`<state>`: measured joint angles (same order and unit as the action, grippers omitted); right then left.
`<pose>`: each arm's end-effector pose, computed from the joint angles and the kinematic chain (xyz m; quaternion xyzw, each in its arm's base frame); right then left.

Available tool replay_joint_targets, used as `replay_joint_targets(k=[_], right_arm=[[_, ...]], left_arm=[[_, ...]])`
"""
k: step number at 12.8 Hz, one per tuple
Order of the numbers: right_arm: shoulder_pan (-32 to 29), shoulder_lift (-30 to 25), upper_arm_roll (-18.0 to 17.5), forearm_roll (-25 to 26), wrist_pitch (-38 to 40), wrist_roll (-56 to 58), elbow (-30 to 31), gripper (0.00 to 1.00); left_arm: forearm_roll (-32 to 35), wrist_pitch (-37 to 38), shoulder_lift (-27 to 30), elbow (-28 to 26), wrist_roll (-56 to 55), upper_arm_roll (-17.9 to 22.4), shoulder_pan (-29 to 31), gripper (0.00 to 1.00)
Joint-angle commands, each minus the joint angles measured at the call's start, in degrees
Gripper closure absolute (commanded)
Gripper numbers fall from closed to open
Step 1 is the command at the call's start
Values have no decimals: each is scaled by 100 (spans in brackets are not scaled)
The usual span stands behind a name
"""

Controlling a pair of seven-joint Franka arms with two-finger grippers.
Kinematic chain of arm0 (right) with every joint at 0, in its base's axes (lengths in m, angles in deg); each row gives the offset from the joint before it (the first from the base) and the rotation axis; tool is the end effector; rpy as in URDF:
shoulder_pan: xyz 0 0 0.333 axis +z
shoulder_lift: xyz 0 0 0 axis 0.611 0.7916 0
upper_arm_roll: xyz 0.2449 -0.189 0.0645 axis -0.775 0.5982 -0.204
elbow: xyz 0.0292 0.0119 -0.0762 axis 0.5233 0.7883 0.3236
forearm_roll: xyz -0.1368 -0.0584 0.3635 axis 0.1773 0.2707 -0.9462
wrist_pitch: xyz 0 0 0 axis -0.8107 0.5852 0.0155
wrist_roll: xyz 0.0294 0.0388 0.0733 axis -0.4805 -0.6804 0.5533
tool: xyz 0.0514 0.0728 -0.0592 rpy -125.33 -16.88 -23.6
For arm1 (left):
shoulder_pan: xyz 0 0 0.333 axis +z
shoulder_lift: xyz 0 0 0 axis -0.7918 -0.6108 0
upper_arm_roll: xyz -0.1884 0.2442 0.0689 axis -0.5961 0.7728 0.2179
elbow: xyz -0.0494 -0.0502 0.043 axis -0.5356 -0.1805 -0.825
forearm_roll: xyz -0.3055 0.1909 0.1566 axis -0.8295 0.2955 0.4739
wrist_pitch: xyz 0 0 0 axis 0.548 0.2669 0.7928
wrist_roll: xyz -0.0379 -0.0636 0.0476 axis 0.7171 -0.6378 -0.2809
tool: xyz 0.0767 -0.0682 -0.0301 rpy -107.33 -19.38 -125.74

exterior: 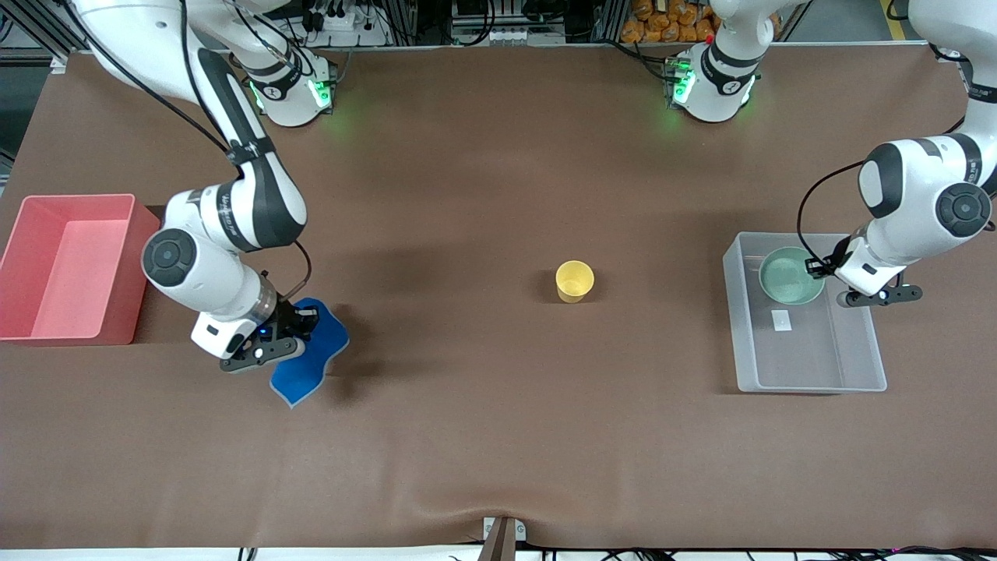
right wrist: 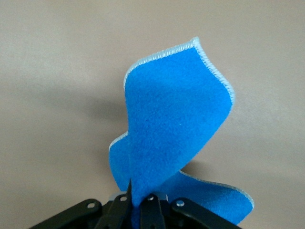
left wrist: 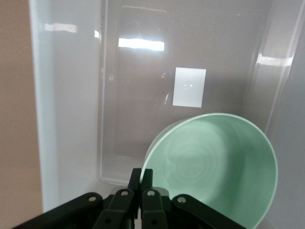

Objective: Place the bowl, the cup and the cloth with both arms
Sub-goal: 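Lower the bowl into the clear bin while the right gripper carries the cloth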

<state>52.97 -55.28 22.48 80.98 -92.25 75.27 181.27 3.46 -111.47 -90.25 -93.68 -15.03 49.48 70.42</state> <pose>0.6339 0.1421 0.3261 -0.9904 -0.1309 -0.0251 0.0357 0.5262 0.0930 0.2633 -0.9975 -0.0382 0.0508 0.0316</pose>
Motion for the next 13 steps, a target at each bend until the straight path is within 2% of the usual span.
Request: replay_joint_targets(k=[1,6,7,8,11,13], right_arm=[[-106,-387,-37,63,182,-59,233,100],[-124,-764,51,98,621,-50,233,100],[-124,-861,86,194,770,-59,225,100],[-124,-949,86,326,867,-59,225,100],[-133,-1143,95,643,1086,-50,207,100],[-246,-1318,147,888,1315,-33,181,100]], left_arm=[[-18,-188,-34,-122,227,-100,65,100],[-27,-443,-281,-105,236,-109,57,98],[-27,-443,-290,-96,236,-109,56,66],[-36,-443,-281,-96,236,-109,56,1],[-62,-364,43,-96,271,-109,83,0],[-88,116,491,61,271,-118,74,0]])
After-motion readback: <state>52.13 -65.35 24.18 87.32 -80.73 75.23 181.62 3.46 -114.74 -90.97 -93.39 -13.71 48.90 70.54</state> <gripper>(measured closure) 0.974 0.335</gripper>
